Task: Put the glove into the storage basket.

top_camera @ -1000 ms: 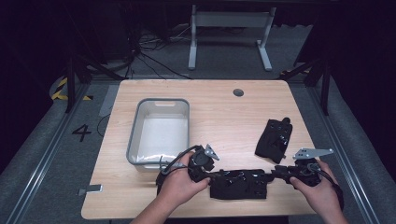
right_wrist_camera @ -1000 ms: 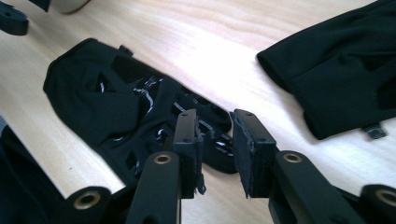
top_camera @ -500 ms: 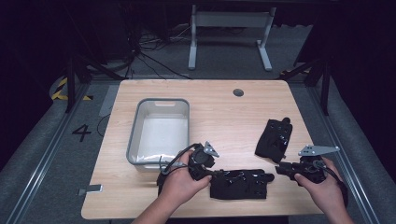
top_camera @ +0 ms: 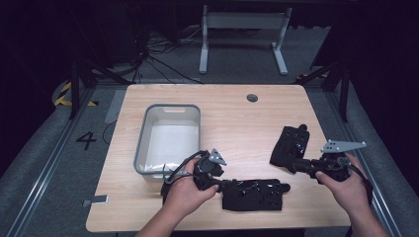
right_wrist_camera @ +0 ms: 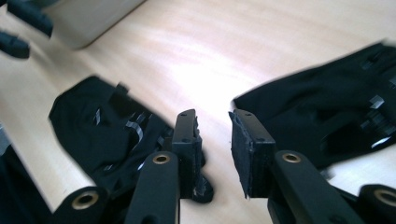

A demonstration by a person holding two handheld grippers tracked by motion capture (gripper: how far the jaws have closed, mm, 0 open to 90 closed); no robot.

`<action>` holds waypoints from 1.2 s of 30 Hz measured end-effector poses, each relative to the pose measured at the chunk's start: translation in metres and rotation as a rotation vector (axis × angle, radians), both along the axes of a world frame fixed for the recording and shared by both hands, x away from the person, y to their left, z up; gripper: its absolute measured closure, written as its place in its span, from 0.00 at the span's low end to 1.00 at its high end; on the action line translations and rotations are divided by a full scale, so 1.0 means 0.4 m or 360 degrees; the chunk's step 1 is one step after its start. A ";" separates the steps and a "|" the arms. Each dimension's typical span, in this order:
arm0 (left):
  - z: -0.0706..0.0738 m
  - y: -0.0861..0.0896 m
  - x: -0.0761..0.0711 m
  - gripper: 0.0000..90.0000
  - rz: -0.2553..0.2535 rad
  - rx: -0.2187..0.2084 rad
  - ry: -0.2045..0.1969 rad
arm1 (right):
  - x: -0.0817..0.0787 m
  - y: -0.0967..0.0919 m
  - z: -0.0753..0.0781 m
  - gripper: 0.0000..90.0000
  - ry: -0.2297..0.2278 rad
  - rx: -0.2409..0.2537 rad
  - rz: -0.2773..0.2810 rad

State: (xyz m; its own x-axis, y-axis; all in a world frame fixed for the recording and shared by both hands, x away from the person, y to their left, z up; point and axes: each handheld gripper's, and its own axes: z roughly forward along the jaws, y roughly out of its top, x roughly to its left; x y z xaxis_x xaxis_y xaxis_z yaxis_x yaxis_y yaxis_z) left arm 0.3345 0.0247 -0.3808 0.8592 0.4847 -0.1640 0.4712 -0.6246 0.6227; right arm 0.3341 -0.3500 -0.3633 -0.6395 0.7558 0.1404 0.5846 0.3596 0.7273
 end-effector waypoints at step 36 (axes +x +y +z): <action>-0.018 0.032 -0.001 0.60 0.0029 -0.0024 -0.0016 | 0.422 -0.016 -0.113 0.69 0.0186 -0.0315 -0.0312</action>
